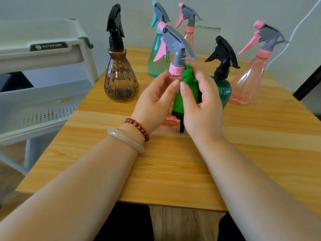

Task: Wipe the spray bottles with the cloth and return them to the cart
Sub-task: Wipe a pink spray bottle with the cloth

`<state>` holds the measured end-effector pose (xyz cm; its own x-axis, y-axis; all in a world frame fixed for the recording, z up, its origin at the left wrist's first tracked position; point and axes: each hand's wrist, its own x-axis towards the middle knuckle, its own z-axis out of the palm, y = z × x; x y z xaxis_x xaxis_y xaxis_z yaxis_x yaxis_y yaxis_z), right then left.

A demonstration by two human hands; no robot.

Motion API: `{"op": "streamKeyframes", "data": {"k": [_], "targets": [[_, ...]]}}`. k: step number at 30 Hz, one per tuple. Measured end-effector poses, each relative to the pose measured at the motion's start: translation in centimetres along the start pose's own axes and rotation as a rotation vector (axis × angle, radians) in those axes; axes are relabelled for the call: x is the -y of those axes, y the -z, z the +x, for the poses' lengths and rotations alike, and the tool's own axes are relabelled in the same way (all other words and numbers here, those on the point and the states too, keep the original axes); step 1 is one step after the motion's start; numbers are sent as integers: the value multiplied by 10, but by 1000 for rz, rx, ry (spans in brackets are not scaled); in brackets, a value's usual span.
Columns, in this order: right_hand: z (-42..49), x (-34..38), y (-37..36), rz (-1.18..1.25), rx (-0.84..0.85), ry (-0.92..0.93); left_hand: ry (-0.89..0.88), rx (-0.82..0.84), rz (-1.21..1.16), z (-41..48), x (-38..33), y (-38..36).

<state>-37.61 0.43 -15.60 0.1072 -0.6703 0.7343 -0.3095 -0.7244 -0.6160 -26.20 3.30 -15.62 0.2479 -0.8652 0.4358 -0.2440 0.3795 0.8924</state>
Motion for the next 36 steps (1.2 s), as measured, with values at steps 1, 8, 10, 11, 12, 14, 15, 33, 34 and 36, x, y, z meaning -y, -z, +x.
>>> {"op": "streamKeyframes", "data": {"k": [1,8,10,11,12,14,15,33,34,36], "targets": [[0,-3,-1,-16,10,-9,-6,-4,15,0,1,0],[1,-9,1,-67,4,-45,-39,-31,65,2,3,2],[1,-1,1,-35,-54,44,-17,-18,-2,0,2,1],[0,1,1,-16,-70,87,-13,-19,-12,-1,2,0],[0,2,1,-7,-69,110,-16,-17,-5,-2,2,-1],[1,-1,2,-23,-40,101,-16,-10,-15,-3,3,-2],[1,-4,2,-39,-26,84,-11,-6,-24,-4,2,-2],[-5,-15,-6,-92,38,172,-12,-87,-1,0,-3,0],[-5,-16,-6,-97,31,177,-8,-90,-17,-1,-3,-1],[-6,-17,-4,-101,10,159,-13,-90,-33,-1,-3,-1]]}}
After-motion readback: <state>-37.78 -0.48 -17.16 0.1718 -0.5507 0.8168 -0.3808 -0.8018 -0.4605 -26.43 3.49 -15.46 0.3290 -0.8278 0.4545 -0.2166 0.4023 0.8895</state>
